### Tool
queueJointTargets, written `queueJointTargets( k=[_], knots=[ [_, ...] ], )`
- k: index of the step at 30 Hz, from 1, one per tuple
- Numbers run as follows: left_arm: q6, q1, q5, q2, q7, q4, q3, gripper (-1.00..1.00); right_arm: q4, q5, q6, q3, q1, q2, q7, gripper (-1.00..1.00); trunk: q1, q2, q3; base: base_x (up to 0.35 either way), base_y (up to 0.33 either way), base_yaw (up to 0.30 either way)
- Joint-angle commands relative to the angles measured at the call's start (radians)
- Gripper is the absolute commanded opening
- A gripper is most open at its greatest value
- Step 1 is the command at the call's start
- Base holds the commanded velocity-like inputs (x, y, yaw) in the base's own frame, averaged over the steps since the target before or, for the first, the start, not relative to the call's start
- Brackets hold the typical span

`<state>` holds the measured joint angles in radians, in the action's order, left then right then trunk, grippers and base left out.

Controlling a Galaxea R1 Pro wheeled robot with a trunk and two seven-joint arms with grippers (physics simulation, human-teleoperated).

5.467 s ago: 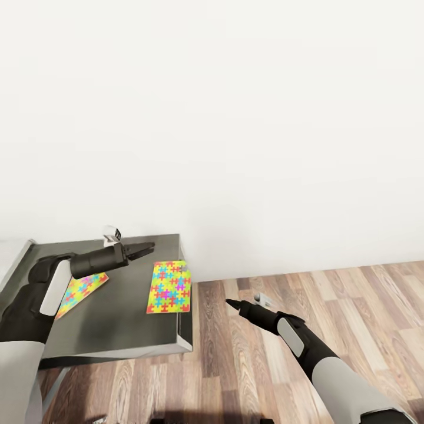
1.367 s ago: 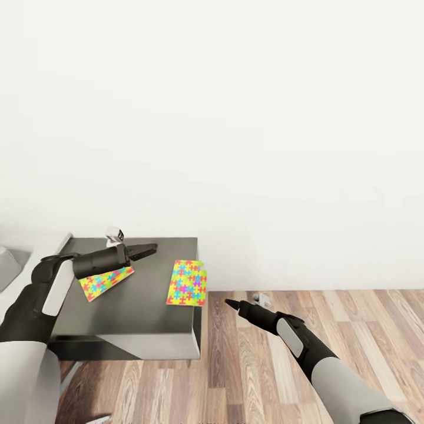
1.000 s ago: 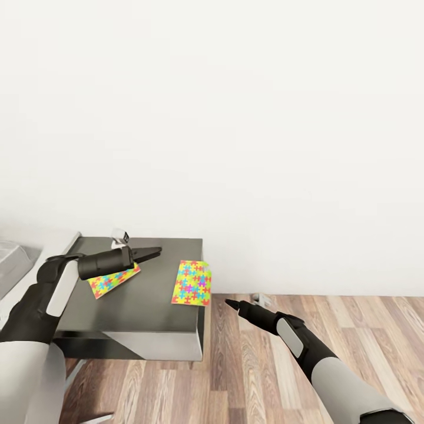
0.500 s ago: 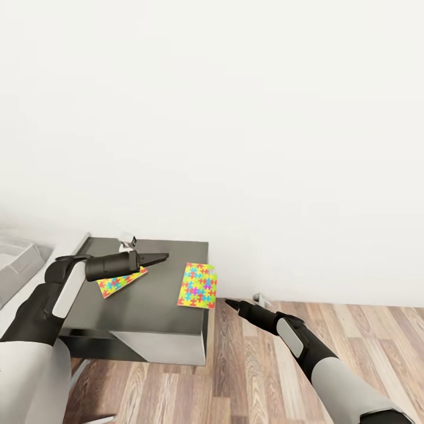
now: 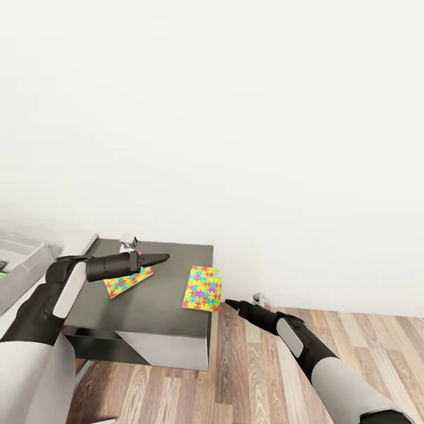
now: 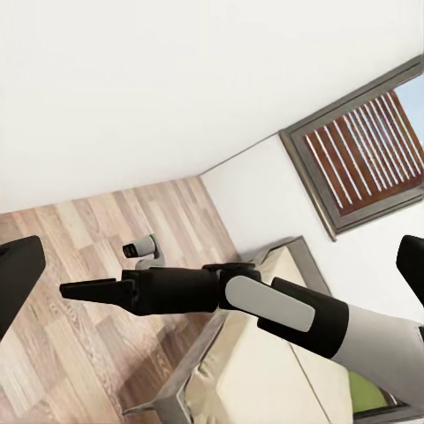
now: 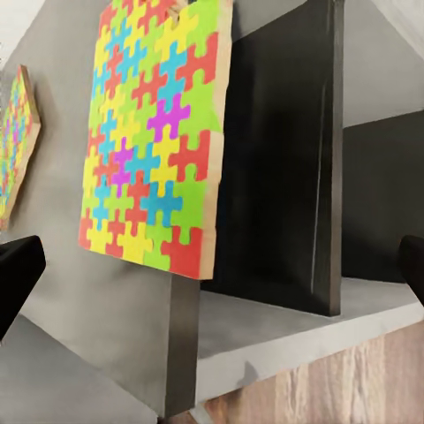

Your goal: Put all the toys in the child's room - the three board games (two on the bed and one on the table), the two jigsaw puzzles on the table, and the tennis ball on the table - inside the toy box on the table in the child's room.

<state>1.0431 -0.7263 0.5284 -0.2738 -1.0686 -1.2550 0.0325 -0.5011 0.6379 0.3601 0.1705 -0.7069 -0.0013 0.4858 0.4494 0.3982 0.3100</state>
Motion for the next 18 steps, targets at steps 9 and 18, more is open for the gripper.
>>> queueJointTargets(
  k=[9, 18],
  knots=[
    [0.004, -0.001, 0.001, -0.001, -0.002, 0.0, 0.001, 1.0, -0.001, 0.005, 0.005, 0.0, -0.001, 0.0, 0.0, 1.0, 0.001, 0.002, -0.013, 0.0, 0.0, -0.088],
    [0.004, -0.001, 0.001, -0.001, -0.002, 0.0, 0.001, 1.0, -0.001, 0.005, 0.005, 0.0, -0.001, 0.0, 0.0, 1.0, 0.001, 0.002, -0.026, 0.0, 0.0, -0.114]
  ],
)
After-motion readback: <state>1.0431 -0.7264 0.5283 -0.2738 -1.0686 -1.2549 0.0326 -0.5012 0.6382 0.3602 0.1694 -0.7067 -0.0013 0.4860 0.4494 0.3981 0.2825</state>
